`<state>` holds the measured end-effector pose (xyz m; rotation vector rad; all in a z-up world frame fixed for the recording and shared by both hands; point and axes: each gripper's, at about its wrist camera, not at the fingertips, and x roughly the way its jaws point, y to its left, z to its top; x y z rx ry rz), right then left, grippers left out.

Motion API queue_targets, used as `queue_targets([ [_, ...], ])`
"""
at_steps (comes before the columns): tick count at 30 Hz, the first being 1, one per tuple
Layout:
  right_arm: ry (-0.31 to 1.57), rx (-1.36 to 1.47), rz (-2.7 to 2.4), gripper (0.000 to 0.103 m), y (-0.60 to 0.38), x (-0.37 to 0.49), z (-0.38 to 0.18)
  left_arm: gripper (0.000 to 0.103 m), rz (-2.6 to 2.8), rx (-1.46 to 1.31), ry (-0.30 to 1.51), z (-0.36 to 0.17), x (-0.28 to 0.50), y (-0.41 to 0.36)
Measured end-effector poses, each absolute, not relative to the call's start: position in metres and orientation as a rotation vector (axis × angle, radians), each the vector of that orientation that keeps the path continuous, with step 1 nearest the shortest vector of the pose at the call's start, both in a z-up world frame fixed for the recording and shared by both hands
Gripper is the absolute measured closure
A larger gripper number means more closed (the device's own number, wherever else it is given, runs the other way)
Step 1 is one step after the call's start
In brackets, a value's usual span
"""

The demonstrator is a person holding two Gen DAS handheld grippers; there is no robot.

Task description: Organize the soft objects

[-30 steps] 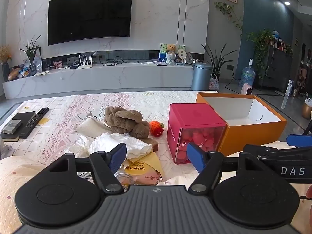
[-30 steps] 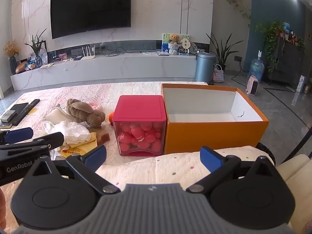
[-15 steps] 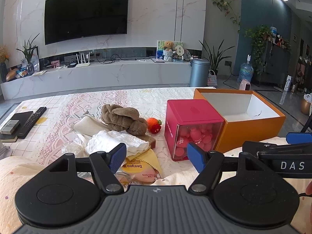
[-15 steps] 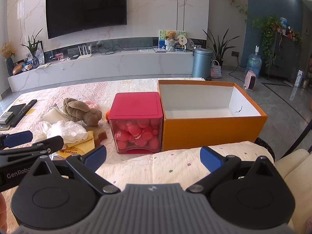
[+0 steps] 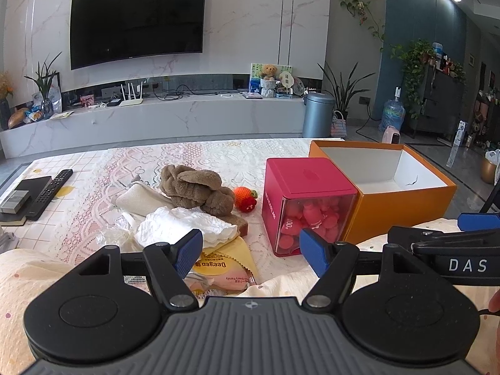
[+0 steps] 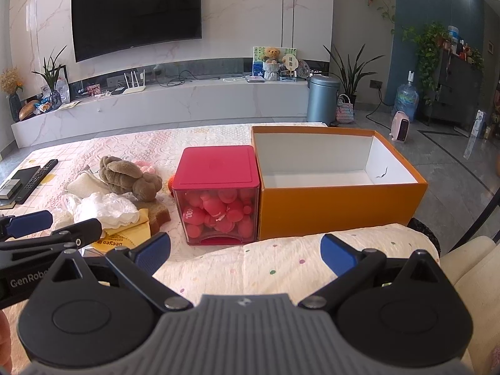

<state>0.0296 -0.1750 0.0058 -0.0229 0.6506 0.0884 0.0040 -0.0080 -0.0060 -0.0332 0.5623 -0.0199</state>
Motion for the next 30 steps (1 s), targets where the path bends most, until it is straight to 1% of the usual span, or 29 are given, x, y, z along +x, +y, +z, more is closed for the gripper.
queue_targets([
  [30,0.667,-0.024,0.084,0.003,-0.1725,0.0288,0.0028,0.02,-0.027,-0.043,0.569,-0.0075,0.0034,-0.0082],
])
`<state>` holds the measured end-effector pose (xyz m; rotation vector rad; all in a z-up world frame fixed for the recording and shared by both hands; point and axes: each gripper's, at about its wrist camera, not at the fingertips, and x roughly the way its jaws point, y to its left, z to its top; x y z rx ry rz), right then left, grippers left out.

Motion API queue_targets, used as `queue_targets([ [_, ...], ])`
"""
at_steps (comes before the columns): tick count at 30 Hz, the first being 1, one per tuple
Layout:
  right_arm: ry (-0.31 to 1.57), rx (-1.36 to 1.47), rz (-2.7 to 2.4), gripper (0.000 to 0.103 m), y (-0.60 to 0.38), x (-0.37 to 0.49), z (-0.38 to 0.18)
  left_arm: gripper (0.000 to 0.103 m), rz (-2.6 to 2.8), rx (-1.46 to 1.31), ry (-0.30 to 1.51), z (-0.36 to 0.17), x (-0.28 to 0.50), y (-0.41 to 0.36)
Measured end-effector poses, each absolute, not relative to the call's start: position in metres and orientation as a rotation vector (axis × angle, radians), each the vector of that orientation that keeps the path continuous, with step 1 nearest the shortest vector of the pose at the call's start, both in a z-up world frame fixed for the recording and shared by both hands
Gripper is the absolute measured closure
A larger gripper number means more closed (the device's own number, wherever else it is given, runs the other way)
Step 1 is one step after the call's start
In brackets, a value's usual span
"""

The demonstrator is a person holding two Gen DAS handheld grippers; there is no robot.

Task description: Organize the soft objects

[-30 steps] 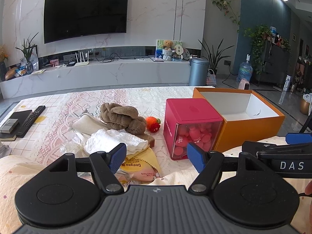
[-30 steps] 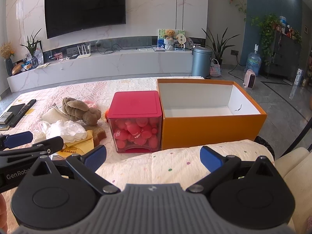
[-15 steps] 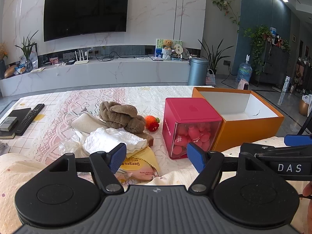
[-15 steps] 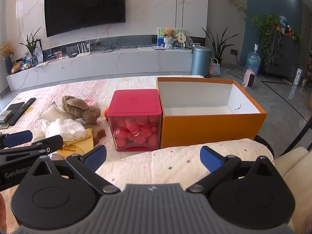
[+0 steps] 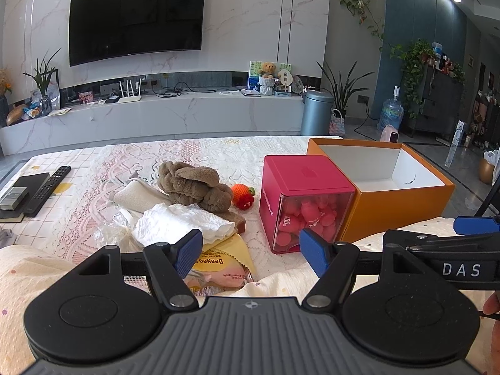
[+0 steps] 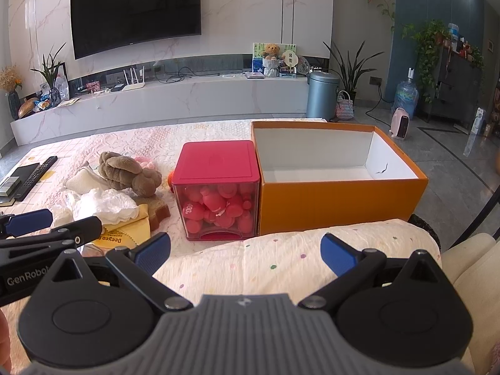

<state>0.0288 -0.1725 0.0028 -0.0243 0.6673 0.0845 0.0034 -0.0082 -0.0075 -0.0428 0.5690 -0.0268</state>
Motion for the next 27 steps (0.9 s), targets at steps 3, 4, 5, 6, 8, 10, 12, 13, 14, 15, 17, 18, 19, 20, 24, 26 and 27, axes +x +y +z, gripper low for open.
queue_targets([
  [3,0.669,-0.024,0.086,0.003,-0.1726,0.029,0.004,0.02,-0.027,-0.043,0.57,-0.0074,0.0034,-0.0082],
  [4,0.669,-0.024,0.085,0.003,-0.1727,0.0295,0.0041,0.02,-0.026,-0.043,0.57,-0.0075,0.0033,-0.0084],
  [5,0.67,-0.024,0.085,0.003,-0.1727,0.0295,0.0041,0.02,-0.026,-0.043,0.57,-0.0074,0.0035,-0.0082],
  [6,0.67,-0.024,0.085,0.003,-0.1725,0.0291,0.0039,0.02,-0.026,-0.043,0.57,-0.0074,0.0034,-0.0083],
  [8,0.67,-0.024,0.085,0.003,-0.1724,0.0291,0.0038,0.02,-0.027,-0.044,0.57,-0.0075,0.0034,-0.0083],
  [10,0.67,-0.024,0.085,0.003,-0.1724,0.0291,0.0038,0.02,-0.028,-0.046,0.57,-0.0079,0.0028,-0.0089],
  [12,0.671,-0.025,0.086,0.003,-0.1722,0.0287,0.0036,0.02,-0.028,-0.044,0.57,-0.0079,0.0028,-0.009],
  [13,0.67,-0.025,0.087,0.003,-0.1722,0.0287,0.0035,0.02,-0.028,-0.044,0.57,-0.0077,0.0031,-0.0086],
  [14,0.671,-0.025,0.088,0.003,-0.1718,0.0283,0.0032,0.02,-0.028,-0.044,0.571,-0.0076,0.0032,-0.0085],
  [15,0.672,-0.026,0.089,0.003,-0.171,0.0283,0.0027,0.02,-0.028,-0.045,0.571,-0.0078,0.003,-0.0088],
  [17,0.673,-0.028,0.09,0.003,-0.1704,0.0277,0.0022,0.02,-0.027,-0.045,0.571,-0.0077,0.0031,-0.0088],
  [18,0.674,-0.029,0.091,0.003,-0.1699,0.0278,0.0022,0.02,-0.028,-0.045,0.571,-0.0077,0.0032,-0.0086],
  [19,0.674,-0.028,0.091,0.003,-0.1699,0.0279,0.0022,0.02,-0.028,-0.045,0.571,-0.0077,0.0031,-0.0087],
  [20,0.674,-0.028,0.092,0.003,-0.1697,0.0276,0.002,0.02,-0.027,-0.044,0.571,-0.0077,0.0032,-0.0086],
  [24,0.673,-0.025,0.109,0.003,-0.1687,0.029,0.0023,0.021,-0.034,-0.059,0.577,-0.0087,0.0026,-0.0067],
  [26,0.674,-0.02,0.128,0.005,-0.1679,0.0298,0.0021,0.022,-0.038,-0.066,0.582,-0.0104,0.0026,-0.0041],
  [27,0.675,-0.018,0.139,0.009,-0.168,0.0307,0.0027,0.024,-0.037,-0.06,0.582,-0.0114,0.0024,-0.0033],
])
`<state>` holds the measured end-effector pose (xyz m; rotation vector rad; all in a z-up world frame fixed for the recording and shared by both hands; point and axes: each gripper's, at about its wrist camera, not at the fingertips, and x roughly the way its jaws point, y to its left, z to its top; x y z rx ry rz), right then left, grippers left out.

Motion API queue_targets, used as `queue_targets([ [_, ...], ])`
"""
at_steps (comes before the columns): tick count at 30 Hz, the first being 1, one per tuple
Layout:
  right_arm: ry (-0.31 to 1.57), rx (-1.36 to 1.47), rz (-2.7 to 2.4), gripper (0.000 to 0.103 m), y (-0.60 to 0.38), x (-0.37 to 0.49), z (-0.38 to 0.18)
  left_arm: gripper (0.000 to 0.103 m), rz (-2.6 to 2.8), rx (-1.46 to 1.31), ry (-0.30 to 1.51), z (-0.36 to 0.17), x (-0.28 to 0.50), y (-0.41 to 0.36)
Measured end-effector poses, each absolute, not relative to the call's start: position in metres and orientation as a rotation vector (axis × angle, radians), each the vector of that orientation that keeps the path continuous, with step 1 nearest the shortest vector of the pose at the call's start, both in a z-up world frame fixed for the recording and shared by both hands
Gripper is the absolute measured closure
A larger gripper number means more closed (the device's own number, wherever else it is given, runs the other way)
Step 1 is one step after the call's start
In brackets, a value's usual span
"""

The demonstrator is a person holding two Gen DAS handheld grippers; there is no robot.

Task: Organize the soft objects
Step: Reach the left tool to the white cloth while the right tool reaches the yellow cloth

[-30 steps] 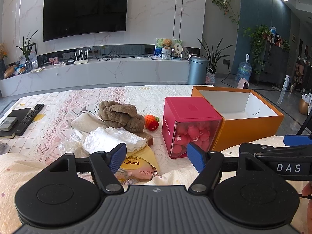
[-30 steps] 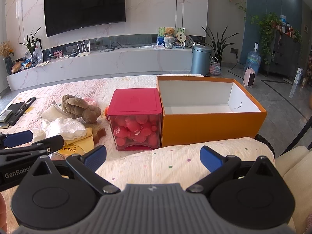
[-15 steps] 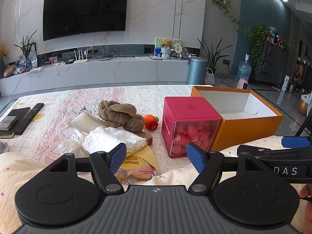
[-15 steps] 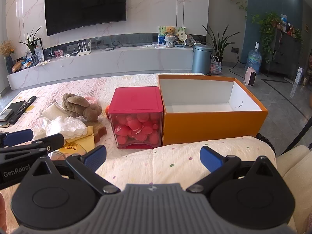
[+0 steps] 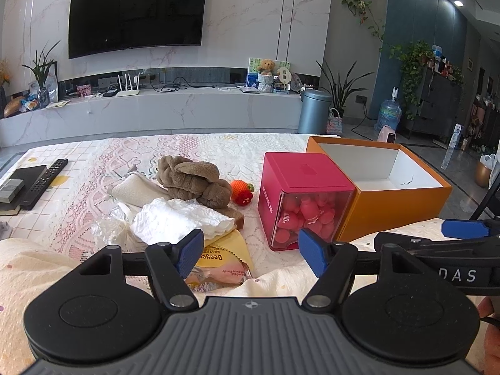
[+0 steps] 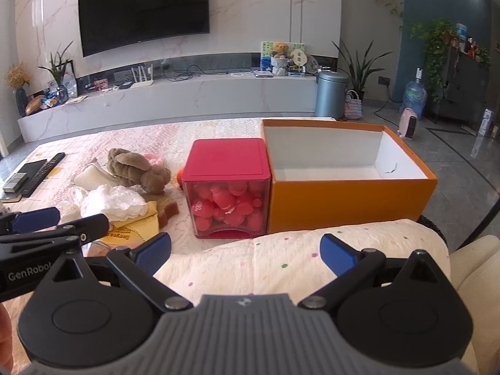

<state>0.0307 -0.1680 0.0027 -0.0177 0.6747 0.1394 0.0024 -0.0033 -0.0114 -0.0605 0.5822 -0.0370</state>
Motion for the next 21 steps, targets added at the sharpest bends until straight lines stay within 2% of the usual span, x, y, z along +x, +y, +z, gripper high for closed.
queue_targets([
  [3,0.684,-0.033,0.165,0.018,-0.164,0.035,0.001,0.03,-0.035,-0.051,0.595,-0.013,0.003,0.002],
  [4,0.683,-0.041,0.169,0.019,-0.162,0.036,0.001,0.036,-0.04,-0.057,0.601,-0.014,0.004,0.004],
  [7,0.683,-0.072,0.196,0.031,-0.155,0.04,0.0,0.049,-0.055,-0.089,0.63,-0.017,0.006,0.015],
  [10,0.702,-0.09,0.232,0.04,-0.146,0.048,-0.005,0.055,-0.038,-0.128,0.675,-0.021,0.011,0.026],
  [15,0.74,-0.114,0.292,0.054,-0.128,0.064,-0.016,0.055,-0.024,-0.141,0.696,-0.026,0.018,0.042],
  [21,0.778,-0.12,0.358,0.054,-0.106,0.087,-0.026,0.045,-0.012,-0.092,0.712,-0.032,0.034,0.051],
])
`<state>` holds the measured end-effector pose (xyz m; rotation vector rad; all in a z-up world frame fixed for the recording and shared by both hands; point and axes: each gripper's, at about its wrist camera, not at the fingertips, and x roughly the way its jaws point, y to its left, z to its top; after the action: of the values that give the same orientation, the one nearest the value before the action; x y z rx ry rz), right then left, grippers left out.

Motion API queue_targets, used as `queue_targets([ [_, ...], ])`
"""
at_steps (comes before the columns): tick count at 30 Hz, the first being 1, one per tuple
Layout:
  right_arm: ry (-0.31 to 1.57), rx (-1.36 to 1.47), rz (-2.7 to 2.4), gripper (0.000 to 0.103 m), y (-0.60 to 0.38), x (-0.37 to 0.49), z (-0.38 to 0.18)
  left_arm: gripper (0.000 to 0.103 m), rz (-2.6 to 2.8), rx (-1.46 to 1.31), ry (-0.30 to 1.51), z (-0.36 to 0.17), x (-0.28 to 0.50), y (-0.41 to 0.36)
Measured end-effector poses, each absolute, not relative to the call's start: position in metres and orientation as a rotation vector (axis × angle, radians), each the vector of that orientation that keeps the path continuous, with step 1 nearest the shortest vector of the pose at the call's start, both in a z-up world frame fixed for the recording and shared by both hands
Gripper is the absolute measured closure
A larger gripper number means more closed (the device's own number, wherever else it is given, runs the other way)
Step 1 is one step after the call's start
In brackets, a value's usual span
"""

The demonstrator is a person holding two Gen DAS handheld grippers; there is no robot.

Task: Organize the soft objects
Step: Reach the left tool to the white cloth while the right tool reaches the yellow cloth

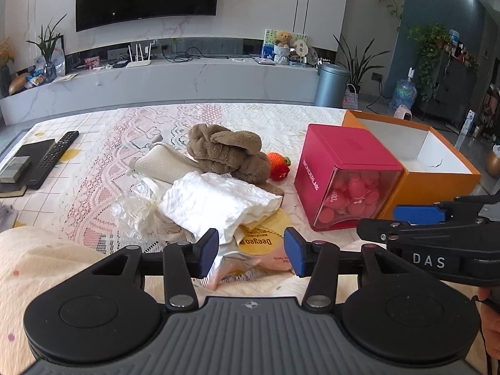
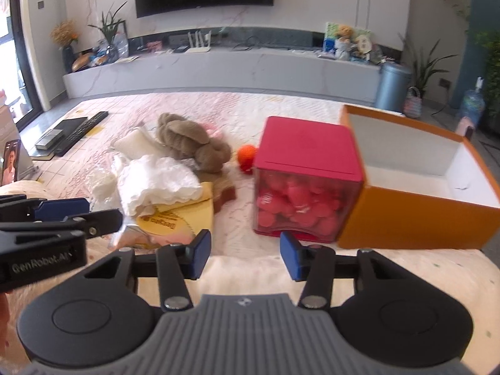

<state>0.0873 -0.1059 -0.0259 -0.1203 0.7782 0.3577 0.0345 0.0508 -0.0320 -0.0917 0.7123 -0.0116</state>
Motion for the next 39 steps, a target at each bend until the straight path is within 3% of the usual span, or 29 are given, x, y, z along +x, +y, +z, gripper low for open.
queue_targets([
  [3,0.778,-0.138,0.371,0.054,-0.096,0.098,-0.029,0.036,-0.008,-0.126,0.708,-0.035,0.045,0.059],
  [11,0.79,-0.162,0.426,0.056,-0.068,0.128,-0.038,0.03,-0.01,-0.294,0.716,-0.041,0.067,0.092],
  [14,0.781,-0.175,0.449,0.067,-0.054,0.14,-0.041,0.03,0.004,-0.338,0.736,-0.043,0.079,0.101],
  [18,0.8,-0.176,0.476,0.073,-0.042,0.158,-0.049,0.028,-0.007,-0.429,0.773,-0.052,0.098,0.114],
  [25,0.847,-0.183,0.529,0.077,-0.027,0.172,-0.069,0.029,0.014,-0.494,0.86,-0.069,0.125,0.116],
  [29,0.859,-0.183,0.566,0.08,-0.021,0.17,-0.076,0.043,0.035,-0.488,0.913,-0.08,0.134,0.114],
  [31,0.859,-0.187,0.574,0.08,-0.02,0.168,-0.077,0.065,0.07,-0.451,0.935,-0.083,0.137,0.111],
  [34,0.866,-0.172,0.576,0.08,-0.024,0.168,-0.076,0.081,0.076,-0.447,0.915,-0.082,0.133,0.111],
  [39,0.855,-0.133,0.547,0.066,-0.037,0.165,-0.068,0.089,0.108,-0.42,0.842,-0.068,0.119,0.113],
])
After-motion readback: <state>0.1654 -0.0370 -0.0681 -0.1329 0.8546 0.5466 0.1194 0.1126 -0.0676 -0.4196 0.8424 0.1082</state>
